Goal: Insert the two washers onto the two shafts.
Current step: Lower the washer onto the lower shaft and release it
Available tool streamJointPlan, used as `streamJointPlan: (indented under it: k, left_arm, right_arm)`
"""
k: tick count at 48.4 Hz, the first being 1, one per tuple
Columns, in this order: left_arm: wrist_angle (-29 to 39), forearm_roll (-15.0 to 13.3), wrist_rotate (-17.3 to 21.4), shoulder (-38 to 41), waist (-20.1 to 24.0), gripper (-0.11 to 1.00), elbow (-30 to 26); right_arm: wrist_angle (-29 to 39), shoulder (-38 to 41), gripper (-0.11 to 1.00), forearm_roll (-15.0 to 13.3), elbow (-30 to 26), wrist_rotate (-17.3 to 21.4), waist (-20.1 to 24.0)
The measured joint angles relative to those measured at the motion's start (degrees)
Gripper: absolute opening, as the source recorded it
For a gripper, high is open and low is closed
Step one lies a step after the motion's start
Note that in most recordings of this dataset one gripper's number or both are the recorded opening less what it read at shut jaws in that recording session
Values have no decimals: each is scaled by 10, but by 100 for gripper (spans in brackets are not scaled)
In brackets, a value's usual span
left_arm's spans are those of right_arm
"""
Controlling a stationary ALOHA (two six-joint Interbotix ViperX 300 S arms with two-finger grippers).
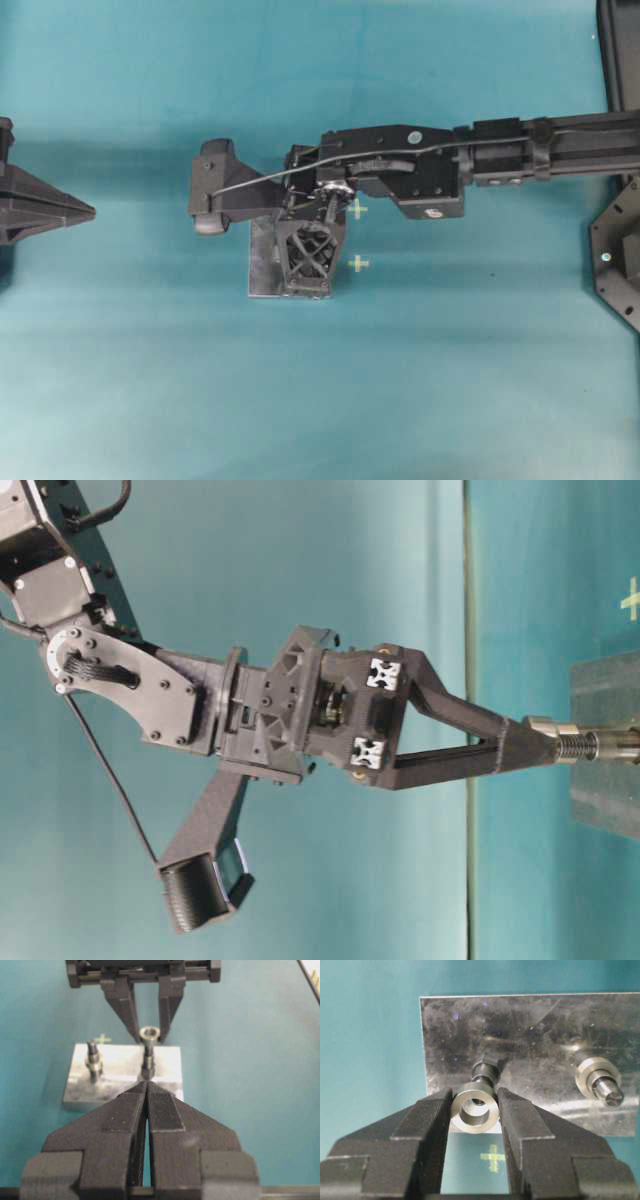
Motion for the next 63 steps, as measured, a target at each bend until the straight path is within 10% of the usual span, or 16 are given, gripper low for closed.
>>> streamJointPlan:
  k: [44,54,63]
  left_arm:
    - [0,-1,0,0,0,0,0]
    - [0,0,0,0,0,0,0]
    - [0,0,0,0,0,0,0]
  right_arm:
    - [0,8,34,0,-6,-3,0]
    - [11,9,80,1,-6,-2,0]
    - [24,9,79,1,-8,-2,0]
